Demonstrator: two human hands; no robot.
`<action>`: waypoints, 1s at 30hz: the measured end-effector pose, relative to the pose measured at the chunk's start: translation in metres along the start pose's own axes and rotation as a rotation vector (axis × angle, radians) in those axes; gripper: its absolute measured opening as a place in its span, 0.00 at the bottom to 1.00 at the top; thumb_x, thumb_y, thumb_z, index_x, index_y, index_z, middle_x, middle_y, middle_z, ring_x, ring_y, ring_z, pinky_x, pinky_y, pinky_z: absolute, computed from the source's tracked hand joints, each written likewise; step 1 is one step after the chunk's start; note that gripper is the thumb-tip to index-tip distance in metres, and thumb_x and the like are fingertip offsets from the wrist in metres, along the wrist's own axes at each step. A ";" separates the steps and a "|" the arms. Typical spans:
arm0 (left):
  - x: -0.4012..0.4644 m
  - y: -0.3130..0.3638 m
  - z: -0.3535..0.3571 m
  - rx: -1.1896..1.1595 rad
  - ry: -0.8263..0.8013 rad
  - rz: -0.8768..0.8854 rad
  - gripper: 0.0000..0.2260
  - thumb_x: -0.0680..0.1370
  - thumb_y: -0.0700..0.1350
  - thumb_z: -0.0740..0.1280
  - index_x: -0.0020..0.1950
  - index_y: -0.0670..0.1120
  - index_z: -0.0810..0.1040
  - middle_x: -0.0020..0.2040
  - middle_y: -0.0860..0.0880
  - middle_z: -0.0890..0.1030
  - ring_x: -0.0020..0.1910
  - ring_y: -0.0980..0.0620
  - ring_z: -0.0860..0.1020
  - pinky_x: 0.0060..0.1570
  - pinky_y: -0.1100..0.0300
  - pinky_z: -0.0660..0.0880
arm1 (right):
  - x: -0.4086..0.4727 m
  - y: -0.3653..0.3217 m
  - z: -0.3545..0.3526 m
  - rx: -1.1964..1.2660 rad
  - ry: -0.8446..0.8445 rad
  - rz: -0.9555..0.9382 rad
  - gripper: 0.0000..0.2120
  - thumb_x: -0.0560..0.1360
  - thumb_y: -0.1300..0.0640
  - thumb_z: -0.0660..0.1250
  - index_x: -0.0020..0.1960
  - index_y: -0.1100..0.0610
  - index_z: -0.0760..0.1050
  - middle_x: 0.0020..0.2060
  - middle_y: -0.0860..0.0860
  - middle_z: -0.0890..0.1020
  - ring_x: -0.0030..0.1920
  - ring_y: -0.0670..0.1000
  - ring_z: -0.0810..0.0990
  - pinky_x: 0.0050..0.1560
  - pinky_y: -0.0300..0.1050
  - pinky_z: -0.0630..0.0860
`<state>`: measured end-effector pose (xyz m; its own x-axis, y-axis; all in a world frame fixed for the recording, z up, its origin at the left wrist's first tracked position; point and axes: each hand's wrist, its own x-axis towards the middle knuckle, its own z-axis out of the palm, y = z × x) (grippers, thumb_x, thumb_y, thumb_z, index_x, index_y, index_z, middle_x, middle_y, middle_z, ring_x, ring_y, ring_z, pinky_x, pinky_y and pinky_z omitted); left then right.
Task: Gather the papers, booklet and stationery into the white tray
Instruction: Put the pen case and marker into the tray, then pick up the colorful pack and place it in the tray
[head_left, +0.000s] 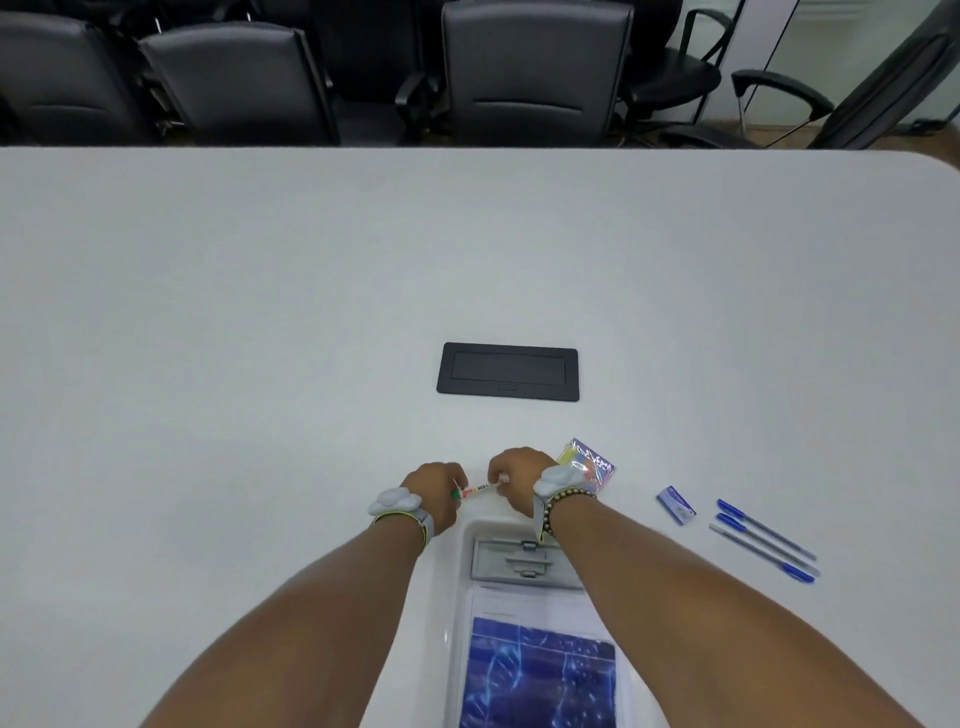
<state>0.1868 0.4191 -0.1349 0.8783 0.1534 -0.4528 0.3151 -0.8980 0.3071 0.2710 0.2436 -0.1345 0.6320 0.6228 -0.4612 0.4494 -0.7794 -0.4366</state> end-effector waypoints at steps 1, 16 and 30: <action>-0.002 0.000 0.000 -0.006 0.028 0.026 0.13 0.76 0.41 0.70 0.60 0.51 0.80 0.58 0.49 0.83 0.56 0.46 0.81 0.53 0.59 0.75 | -0.001 0.001 0.001 -0.011 0.017 -0.027 0.11 0.79 0.59 0.66 0.60 0.52 0.79 0.59 0.52 0.80 0.59 0.55 0.79 0.55 0.44 0.74; -0.079 0.038 0.000 0.164 0.010 0.587 0.11 0.77 0.49 0.67 0.57 0.52 0.85 0.54 0.50 0.84 0.51 0.47 0.82 0.49 0.57 0.79 | -0.143 0.044 0.028 -0.143 0.250 -0.355 0.10 0.76 0.53 0.67 0.55 0.53 0.80 0.48 0.51 0.82 0.45 0.56 0.82 0.43 0.52 0.81; -0.053 0.077 0.010 -0.032 0.147 0.452 0.12 0.75 0.56 0.64 0.52 0.54 0.82 0.48 0.54 0.82 0.48 0.51 0.80 0.47 0.58 0.78 | -0.123 0.052 0.016 0.139 0.634 0.004 0.10 0.74 0.49 0.67 0.52 0.51 0.80 0.48 0.48 0.80 0.47 0.52 0.80 0.46 0.45 0.78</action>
<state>0.1606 0.3372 -0.0955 0.9707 -0.1911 -0.1455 -0.1015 -0.8755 0.4725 0.2064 0.1278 -0.1126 0.9029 0.4252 0.0638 0.3870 -0.7389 -0.5517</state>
